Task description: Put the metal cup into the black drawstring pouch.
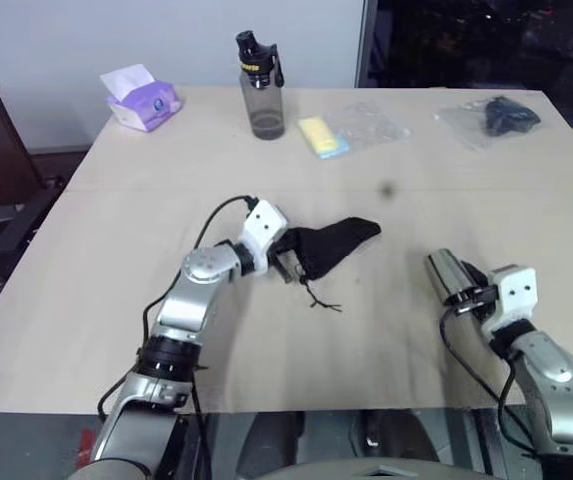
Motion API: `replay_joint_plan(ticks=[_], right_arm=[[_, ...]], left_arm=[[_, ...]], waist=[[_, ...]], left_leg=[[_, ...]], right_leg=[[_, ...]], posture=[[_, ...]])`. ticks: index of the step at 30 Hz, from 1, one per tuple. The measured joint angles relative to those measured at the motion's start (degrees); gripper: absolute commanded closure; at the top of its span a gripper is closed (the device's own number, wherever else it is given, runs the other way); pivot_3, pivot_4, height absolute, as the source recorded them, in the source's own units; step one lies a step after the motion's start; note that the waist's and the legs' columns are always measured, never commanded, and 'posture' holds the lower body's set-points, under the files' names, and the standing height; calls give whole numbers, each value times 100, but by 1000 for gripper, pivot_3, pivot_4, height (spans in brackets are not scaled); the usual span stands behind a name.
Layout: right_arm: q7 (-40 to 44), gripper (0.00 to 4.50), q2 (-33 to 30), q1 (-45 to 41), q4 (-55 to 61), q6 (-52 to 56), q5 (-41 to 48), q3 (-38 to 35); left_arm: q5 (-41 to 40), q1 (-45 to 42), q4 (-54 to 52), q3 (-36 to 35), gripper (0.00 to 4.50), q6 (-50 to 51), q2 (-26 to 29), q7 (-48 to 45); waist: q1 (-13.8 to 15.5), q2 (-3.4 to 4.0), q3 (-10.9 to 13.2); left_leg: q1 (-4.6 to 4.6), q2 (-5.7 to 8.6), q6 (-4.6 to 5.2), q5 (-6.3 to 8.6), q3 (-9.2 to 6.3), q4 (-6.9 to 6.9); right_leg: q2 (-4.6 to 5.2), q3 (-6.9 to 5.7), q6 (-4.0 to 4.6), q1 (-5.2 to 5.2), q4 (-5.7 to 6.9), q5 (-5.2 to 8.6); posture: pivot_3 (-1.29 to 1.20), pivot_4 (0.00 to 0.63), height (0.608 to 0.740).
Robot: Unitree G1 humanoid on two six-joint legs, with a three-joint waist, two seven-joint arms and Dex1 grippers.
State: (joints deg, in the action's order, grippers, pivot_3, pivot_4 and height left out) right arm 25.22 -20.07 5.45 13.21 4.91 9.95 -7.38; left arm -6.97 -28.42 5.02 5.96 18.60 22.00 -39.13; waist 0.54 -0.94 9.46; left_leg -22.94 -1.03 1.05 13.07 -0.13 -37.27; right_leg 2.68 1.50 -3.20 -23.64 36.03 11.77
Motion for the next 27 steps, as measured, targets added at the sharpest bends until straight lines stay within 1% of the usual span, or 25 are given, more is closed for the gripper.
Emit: replay_joint_plan(ticks=[1, 6, 8, 9, 11, 14, 16, 19, 20, 22, 27], right_arm=[[104, 4440, -63, -196, 97, 67, -2, 156], [379, 4440, -273, -678, 263, 157, -57, 565], [601, 4440, -324, -972, 401, 418, 12, 829], [607, 4440, -323, -982, 413, 426, 18, 845], [773, 4440, -294, -1254, 638, 802, 206, 1108], [950, 4440, -208, -1642, 872, 1116, 291, 1573], [950, 4440, -174, -1712, 863, 1248, 285, 1678], [904, 4440, -73, -1970, 647, 1723, 170, 1971], [899, 4440, 47, -2082, 547, 1869, 151, 2100], [895, 4440, 159, -2182, 501, 1977, 146, 2242], [803, 4440, 431, -2488, 86, 2091, -79, 2560]], left_arm=[[1, -234, 0, -97, 4500, 199, -122, 227], [172, -763, 38, -136, 4500, 686, -351, 947], [373, -979, 93, -141, 4500, 1255, -529, 1498], [379, -982, 93, -141, 4500, 1272, -538, 1515], [646, -1097, 82, -34, 4500, 1949, -636, 1888], [909, -1270, 33, 157, 4500, 2681, -835, 2271], [958, -1303, -43, 170, 4500, 2877, -884, 2392], [937, -1312, -539, 34, 4500, 3551, -1084, 2590], [887, -1310, -770, 8, 4500, 3824, -1137, 2596], [852, -1303, -960, -12, 4500, 4050, -1137, 2593], [442, -1238, -1567, -382, 4500, 4838, -1187, 2451]], waist=[[-12, 0, 0], [-22, -1, 1], [-31, -3, 2], [-36, -3, 2], [-64, -4, 4], [-83, -9, 6], [-87, -11, 8], [-117, -17, 12], [-124, -18, 12], [-134, -18, 12], [-136, -20, 13]], left_leg=[[0, 0, 0, 0, -2, 0], [-6, 4, 0, 0, -8, 1], [-8, 5, 0, 0, -11, 1], [-8, 5, 0, 0, -13, 1], [-9, 5, 0, 0, -19, 1], [-10, 6, -1, 0, -26, 1], [-11, 6, -1, 0, -26, 1], [-13, 6, -1, -1, -26, 1], [-12, 5, -1, -1, -28, 1], [-10, 5, -1, -1, -31, 3], [-8, 4, -2, -1, -34, 2]], right_leg=[[-1, 0, -1, -1, 1, 0], [-2, -1, -9, -1, 0, -21], [-2, -3, -9, -2, 0, -22], [-2, -5, -9, -1, 0, -22], [-3, -8, -9, -2, 2, -23], [-3, -14, -11, -1, 2, -21], [-3, -14, -9, -1, 2, -22], [-2, -14, -3, -3, 2, -26], [-2, -15, -3, -4, 3, -26], [-3, -17, -3, -4, 8, -26], [-3, -19, -2, -6, 18, -26]], posture=[[0, 150, 740], [0, 150, 740], [0, 150, 740], [0, 150, 740], [0, 150, 740], [0, 150, 740], [0, 150, 740], [0, 150, 740], [0, 150, 740], [0, 150, 740], [0, 150, 740]])
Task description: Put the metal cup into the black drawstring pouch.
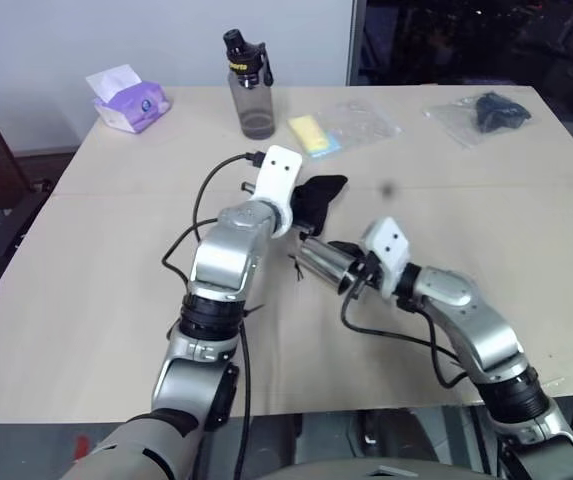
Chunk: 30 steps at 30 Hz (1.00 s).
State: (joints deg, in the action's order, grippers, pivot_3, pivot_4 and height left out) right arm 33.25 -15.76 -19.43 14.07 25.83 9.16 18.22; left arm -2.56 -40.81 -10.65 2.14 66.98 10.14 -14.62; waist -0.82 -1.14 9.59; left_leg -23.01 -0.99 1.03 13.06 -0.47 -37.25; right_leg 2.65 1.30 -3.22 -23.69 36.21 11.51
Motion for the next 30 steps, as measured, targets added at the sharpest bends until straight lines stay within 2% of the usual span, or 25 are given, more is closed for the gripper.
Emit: replay_joint_plan(ticks=[5, 9, 14, 19, 30], right_arm=[[-266, 4440, 432, -221, -376, -24, -118, -9], [-473, 4440, 524, -228, -423, -25, -150, -132], [-962, 4440, 813, -213, -375, 218, 132, -940], [-1284, 4440, 995, -208, -366, 359, 293, -1317], [-1359, 4440, 933, -208, -366, 353, 45, -920]], left_arm=[[-563, 63, -486, -154, 4500, 273, 250, -441], [-988, 230, -677, -250, 4500, 382, 441, -780], [-1297, 392, -697, -299, 4500, 261, 771, -1030], [-1692, 413, -678, -425, 4500, 240, 782, -1319], [-2207, 496, -649, -498, 4500, 64, 866, -1534]], waist=[[-5, -4, 3], [-2, -5, 3], [1, -6, 5], [-6, -6, 6], [-17, -4, 6]], left_leg=[[0, 0, -1, 0, 0, 0], [-1, 0, -1, 0, 1, 1], [1, 0, -1, 0, 1, 0], [0, 0, -1, 0, 1, 3], [1, 0, -1, 0, 2, 4]], right_leg=[[1, 1, 1, -1, 1, 0], [2, 1, 1, -1, 0, 0], [3, 2, 2, -1, 3, 0], [3, 2, 2, -2, 2, 0], [2, 2, 2, -2, 2, 1]], posture=[[0, 150, 740], [0, 150, 740], [0, 150, 740], [0, 150, 740], [0, 150, 740]])
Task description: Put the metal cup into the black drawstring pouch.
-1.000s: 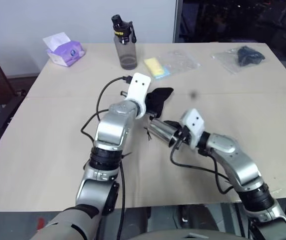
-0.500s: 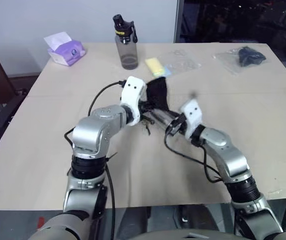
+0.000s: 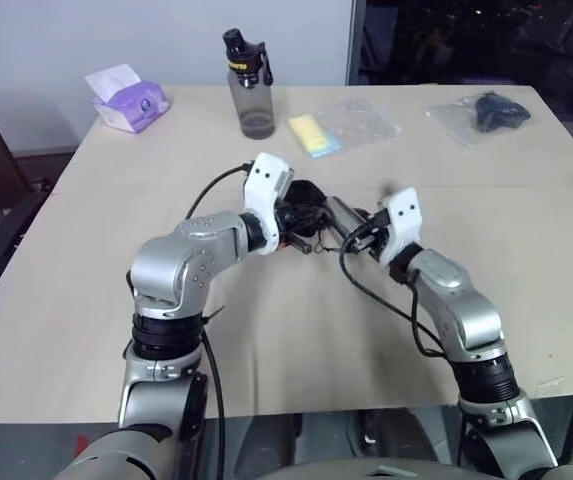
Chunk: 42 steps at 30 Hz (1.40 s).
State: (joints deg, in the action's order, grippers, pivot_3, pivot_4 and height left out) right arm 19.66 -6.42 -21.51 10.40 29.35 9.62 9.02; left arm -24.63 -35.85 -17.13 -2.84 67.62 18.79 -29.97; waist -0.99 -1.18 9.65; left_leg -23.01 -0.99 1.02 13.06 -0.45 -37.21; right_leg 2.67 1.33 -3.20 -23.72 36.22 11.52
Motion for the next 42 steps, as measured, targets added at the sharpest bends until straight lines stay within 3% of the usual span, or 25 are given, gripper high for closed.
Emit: replay_joint_plan(ticks=[10, 14, 16, 22, 26, 31, 35, 42], right_arm=[[329, 4440, -75, 589, 820, 187, 1239, -914], [1206, 4440, -1235, 1211, 1376, 447, 1431, -485], [1424, 4440, -1428, 1311, 1402, 614, 1383, -68], [1205, 4440, -711, 641, 995, 656, 1034, 879], [584, 4440, -21, 144, 98, 619, 582, 1037], [-14, 4440, 553, -279, -797, 571, 255, 952], [-702, 4440, 1178, -715, -1701, 22, 154, 334], [-1958, 4440, 1136, -781, -1955, -1167, -605, -231]], left_arm=[[-38, 9, 691, -13, 4500, -216, 266, -21], [-49, -26, 806, -6, 4500, -270, 321, -81], [-105, -124, 889, -16, 4500, -293, 313, -93], [-355, -543, 958, -78, 4500, -176, 280, -56], [-373, -931, 1125, -186, 4500, -78, 291, 131], [-433, -1092, 1131, -239, 4500, -5, 279, 273], [-481, -1091, 1124, -237, 4500, 6, 261, 299], [-459, -1059, 1118, -218, 4500, -152, 278, 408]], waist=[[10, -2, 2], [17, -3, 4], [-15, -11, 12], [-76, -21, 18], [-73, -23, 19], [-76, -23, 20], [-87, -25, 22], [-88, -24, 22]], left_leg=[[-1, 0, 0, 0, 0, 0], [-4, 1, 1, 1, 1, 2], [-1, -4, 1, 0, 3, 2], [7, -9, 1, 0, -2, 1], [0, -5, 0, 0, -3, 1], [-10, -1, -2, 0, -2, 4], [-20, -2, -2, 0, -7, 5], [-47, 2, -4, -1, -8, 1]], right_leg=[[0, 0, -1, 1, -3, 0], [1, -2, 11, 1, -13, 8], [-3, 0, 13, 0, -12, 17], [-9, 0, 1, 1, 0, 24], [-6, 0, -1, -1, -3, 0], [0, 0, -2, -9, -7, -1], [0, -2, -1, -22, -3, -1], [4, -2, -1, -49, 3, -2]], posture=[[0, 150, 740], [0, 150, 740], [0, 150, 740], [0, 150, 740], [0, 150, 740], [0, 150, 740], [0, 150, 740], [0, 150, 740]])
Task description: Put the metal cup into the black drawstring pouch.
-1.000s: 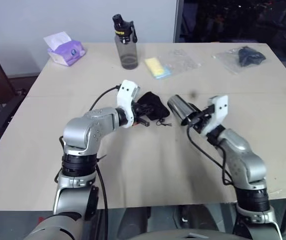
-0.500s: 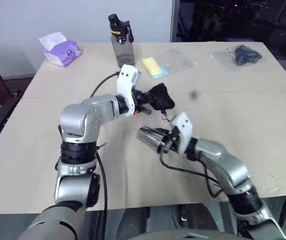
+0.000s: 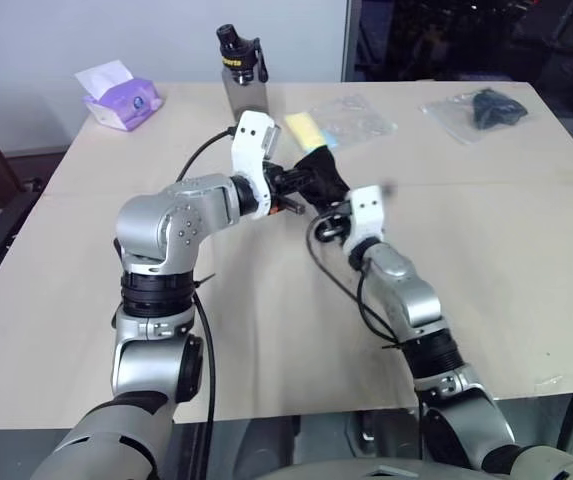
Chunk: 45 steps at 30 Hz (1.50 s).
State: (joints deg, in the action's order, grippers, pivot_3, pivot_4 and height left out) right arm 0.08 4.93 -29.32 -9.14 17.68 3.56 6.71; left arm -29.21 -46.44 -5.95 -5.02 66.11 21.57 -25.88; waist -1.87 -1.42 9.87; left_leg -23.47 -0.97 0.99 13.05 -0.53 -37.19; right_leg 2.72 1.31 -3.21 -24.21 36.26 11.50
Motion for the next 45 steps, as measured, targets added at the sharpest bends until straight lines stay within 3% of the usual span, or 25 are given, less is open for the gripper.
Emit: replay_joint_plan(ticks=[4, 10, 13, 19, 27, 33, 38, 45], right_arm=[[-774, 4440, -398, 181, 693, -583, -578, -527], [-920, 4440, -549, -19, 1273, -1060, -807, -671], [-490, 4440, -656, -51, 1292, -887, -638, -599], [1622, 4440, -1142, 477, 2222, -80, 759, 16], [2649, 4440, -1428, 978, 2485, 429, 1321, 560], [2563, 4440, -1418, 865, 1975, 417, 1005, 617], [2142, 4440, -992, 720, 1703, 419, 1121, 37], [1954, 4440, -791, 706, 1703, 425, 1175, -116]], left_arm=[[103, 233, 13, 59, 4500, -76, 96, 41], [115, 276, 12, 199, 4500, -234, 104, 51], [114, 277, 19, 244, 4500, -277, 97, 56], [186, 291, 45, 307, 4500, -499, 118, 39], [45, 405, 46, 320, 4500, -509, 130, -273], [-273, 458, -34, 255, 4500, -394, 179, -530], [-714, 685, -406, -17, 4500, -197, 373, -833], [-863, 717, -468, 58, 4500, -158, 373, -888]], waist=[[2, -1, 0], [-65, -1, 0], [-53, -1, 0], [-48, -1, 0], [-31, -2, -1], [-35, -2, -1], [-7, -2, 0], [-15, -2, 0]], left_leg=[[-38, 21, -27, -16, 0, -2], [-23, 16, -9, -7, 2, 0], [-24, 15, -9, -8, -1, -1], [-33, 17, -8, -7, 3, -2], [-28, 17, -8, -7, -5, -14], [-28, 17, -9, -8, -4, -15], [-30, 13, -9, -8, -9, -12], [-28, 17, -9, -8, -6, -15]], right_leg=[[18, 13, -1, -56, 35, -1], [6, 15, 0, -56, 52, 0], [5, 11, 0, -54, 53, 0], [9, 12, -2, -53, 41, 1], [8, 3, -2, -47, 48, 2], [7, 5, -2, -47, 48, 2], [7, -2, -2, -49, 49, 1], [8, 4, -2, -47, 50, 1]], posture=[[0, 150, 740], [0, 150, 740], [0, 150, 740], [0, 150, 740], [0, 150, 740], [0, 150, 740], [0, 150, 740], [0, 150, 740]])
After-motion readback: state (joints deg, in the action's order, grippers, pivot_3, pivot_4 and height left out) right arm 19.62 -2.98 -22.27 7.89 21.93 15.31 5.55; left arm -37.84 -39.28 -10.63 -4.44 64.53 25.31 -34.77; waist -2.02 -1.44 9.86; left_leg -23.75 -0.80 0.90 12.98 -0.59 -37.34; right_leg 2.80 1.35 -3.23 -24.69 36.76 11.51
